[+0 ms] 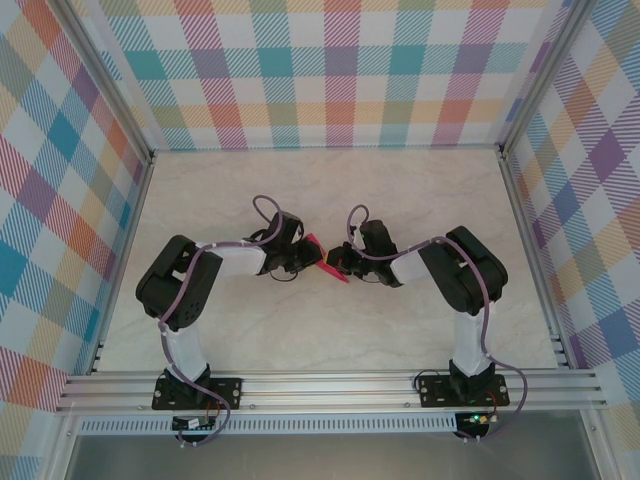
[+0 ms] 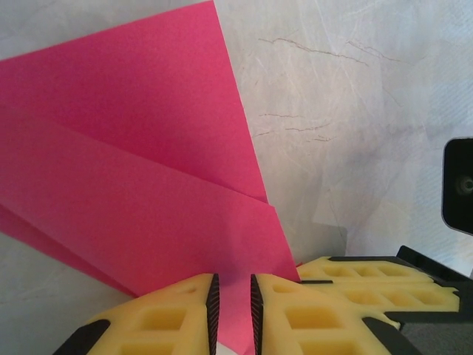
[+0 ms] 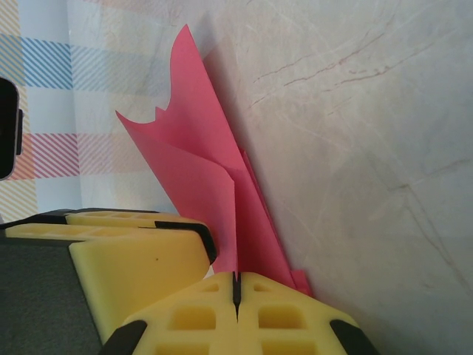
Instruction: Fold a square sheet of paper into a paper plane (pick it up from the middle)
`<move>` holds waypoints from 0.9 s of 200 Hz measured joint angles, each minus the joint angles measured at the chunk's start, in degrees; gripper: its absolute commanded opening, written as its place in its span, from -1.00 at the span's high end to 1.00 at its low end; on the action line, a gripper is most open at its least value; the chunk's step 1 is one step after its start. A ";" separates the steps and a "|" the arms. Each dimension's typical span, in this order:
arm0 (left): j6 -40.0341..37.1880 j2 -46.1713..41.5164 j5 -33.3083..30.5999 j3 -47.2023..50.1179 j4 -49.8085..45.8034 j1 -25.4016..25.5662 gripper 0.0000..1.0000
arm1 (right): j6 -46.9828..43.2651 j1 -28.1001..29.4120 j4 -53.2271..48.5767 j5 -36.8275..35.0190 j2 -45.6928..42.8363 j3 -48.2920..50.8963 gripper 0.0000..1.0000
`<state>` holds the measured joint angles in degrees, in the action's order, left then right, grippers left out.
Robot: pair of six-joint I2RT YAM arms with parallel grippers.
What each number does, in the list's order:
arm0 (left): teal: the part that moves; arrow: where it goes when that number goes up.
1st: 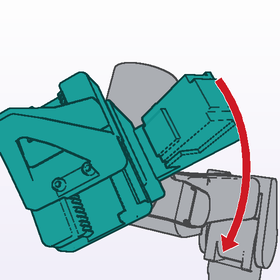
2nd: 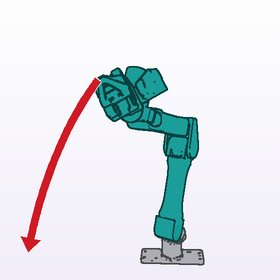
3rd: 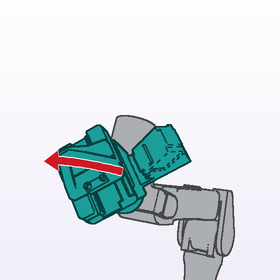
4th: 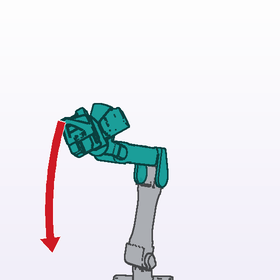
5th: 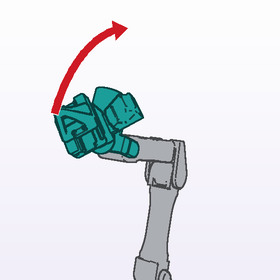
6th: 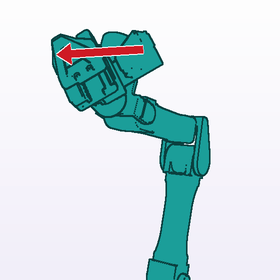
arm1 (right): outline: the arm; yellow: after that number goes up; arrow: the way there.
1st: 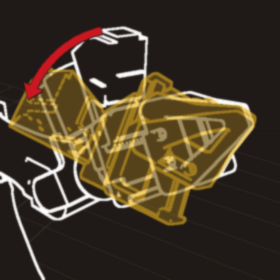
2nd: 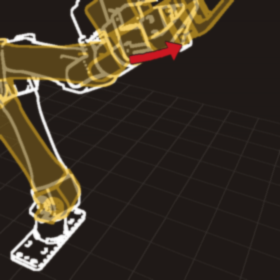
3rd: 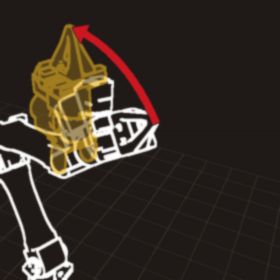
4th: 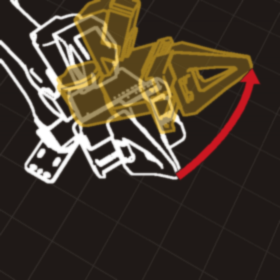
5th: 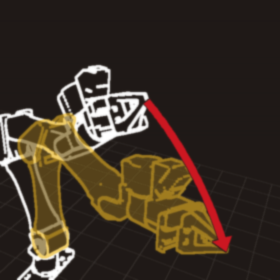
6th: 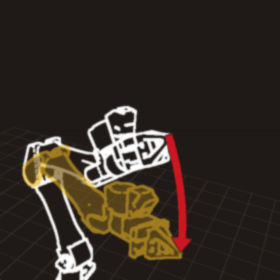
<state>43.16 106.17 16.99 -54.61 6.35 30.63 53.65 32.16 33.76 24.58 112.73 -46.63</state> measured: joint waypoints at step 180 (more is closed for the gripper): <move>-0.66 1.79 -0.94 -1.84 -1.73 0.09 0.71 | -17.92 -1.05 -25.55 0.02 -9.51 -3.52 0.37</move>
<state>42.50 107.96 16.05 -56.45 4.62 30.72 35.73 31.11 8.21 24.60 103.22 -50.15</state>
